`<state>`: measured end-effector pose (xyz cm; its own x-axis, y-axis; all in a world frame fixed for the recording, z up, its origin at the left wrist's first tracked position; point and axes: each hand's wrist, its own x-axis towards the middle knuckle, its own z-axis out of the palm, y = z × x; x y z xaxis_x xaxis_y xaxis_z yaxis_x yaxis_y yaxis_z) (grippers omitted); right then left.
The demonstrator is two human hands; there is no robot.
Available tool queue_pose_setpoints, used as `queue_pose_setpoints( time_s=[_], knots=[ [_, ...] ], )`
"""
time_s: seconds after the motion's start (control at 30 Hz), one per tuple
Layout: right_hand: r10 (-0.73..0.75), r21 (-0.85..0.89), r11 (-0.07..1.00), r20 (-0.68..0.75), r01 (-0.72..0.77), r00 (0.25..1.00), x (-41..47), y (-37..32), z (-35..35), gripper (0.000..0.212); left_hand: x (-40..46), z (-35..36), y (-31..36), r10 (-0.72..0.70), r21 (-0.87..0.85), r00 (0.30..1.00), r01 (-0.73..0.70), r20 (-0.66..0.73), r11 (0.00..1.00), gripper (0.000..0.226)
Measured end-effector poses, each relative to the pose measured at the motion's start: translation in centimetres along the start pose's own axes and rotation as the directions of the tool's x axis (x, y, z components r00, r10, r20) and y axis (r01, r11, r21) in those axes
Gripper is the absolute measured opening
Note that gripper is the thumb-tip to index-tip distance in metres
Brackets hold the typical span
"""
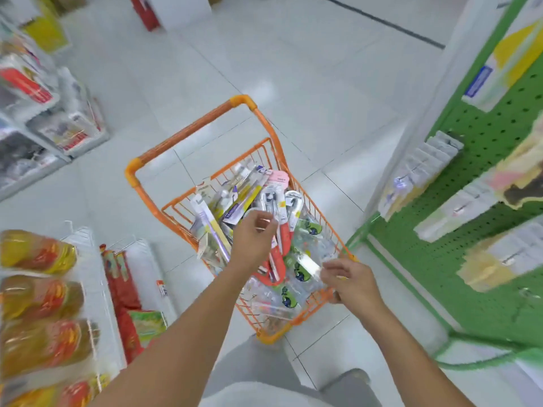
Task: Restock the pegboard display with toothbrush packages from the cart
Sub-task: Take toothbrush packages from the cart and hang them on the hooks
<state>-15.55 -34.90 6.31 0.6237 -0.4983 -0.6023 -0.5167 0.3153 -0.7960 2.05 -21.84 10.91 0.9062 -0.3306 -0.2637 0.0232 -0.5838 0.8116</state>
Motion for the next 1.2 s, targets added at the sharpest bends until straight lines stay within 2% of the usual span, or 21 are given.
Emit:
queue_pose_setpoints(
  time_s=[0.07,0.13,0.2,0.33,0.47,0.53,0.63,0.7,0.77,0.83,0.93,1.07,1.2],
  knots=[
    [-0.069,-0.101,0.992,0.126,0.082,0.990,1.0,-2.6,3.9,0.019,2.1,-3.6,-1.8,-0.035,-0.013,0.986,0.034,-0.162,0.999,0.014],
    [-0.099,-0.186,0.973,0.190,0.134,0.977,2.6,-5.3,7.0,0.022,4.3,-7.0,-3.8,-0.060,-0.018,0.945,0.057,-0.320,0.998,0.020],
    [-0.110,-0.222,0.963,0.184,0.151,0.977,4.5,-7.7,9.9,0.024,6.5,-9.8,-5.7,-0.113,-0.006,0.929,0.118,-0.353,0.993,0.037],
    [-0.110,-0.312,0.939,0.135,0.148,0.985,8.1,-11.1,16.5,0.038,10.6,-13.4,-9.4,-0.261,0.023,0.948,0.270,-0.182,0.963,0.074],
    [0.029,-0.365,0.931,0.049,-0.010,0.998,11.8,-10.9,23.3,0.064,14.0,-14.0,-12.5,-0.299,0.040,0.954,0.299,-0.001,0.954,0.068],
    [0.099,-0.250,0.962,-0.060,-0.111,0.993,13.2,-10.5,25.7,0.056,15.1,-13.6,-13.7,-0.367,-0.034,0.930,0.367,0.027,0.929,0.066],
    [0.231,-0.068,0.967,-0.167,-0.245,0.959,14.6,-11.1,27.7,0.047,16.1,-12.4,-14.7,-0.447,-0.180,0.893,0.449,0.051,0.875,0.077],
    [0.236,-0.095,0.960,-0.219,-0.262,0.947,15.3,-11.8,28.2,0.052,16.3,-11.7,-14.5,-0.484,-0.231,0.874,0.481,0.047,0.846,0.093],
    [0.175,-0.185,0.956,-0.261,-0.227,0.949,16.3,-12.1,28.4,0.052,16.5,-11.0,-14.5,-0.496,-0.199,0.868,0.492,0.036,0.847,0.106],
    [0.123,-0.243,0.950,-0.279,-0.194,0.953,17.2,-12.7,28.5,0.053,16.4,-10.7,-14.7,-0.488,-0.146,0.873,0.484,0.014,0.863,0.104],
    [0.136,-0.211,0.957,-0.282,-0.200,0.950,18.3,-13.4,28.7,0.055,16.1,-10.8,-14.6,-0.445,-0.142,0.895,0.440,-0.008,0.887,0.086],
    [0.155,-0.167,0.964,-0.280,-0.207,0.948,18.9,-13.8,28.9,0.025,15.9,-11.5,-14.3,-0.386,-0.159,0.923,0.379,-0.011,0.912,0.056],
    [0.137,-0.083,0.982,-0.313,-0.171,0.940,18.4,-12.9,26.7,0.015,16.0,-12.2,-14.3,-0.324,-0.136,0.946,0.319,-0.022,0.938,0.051]
  ],
)
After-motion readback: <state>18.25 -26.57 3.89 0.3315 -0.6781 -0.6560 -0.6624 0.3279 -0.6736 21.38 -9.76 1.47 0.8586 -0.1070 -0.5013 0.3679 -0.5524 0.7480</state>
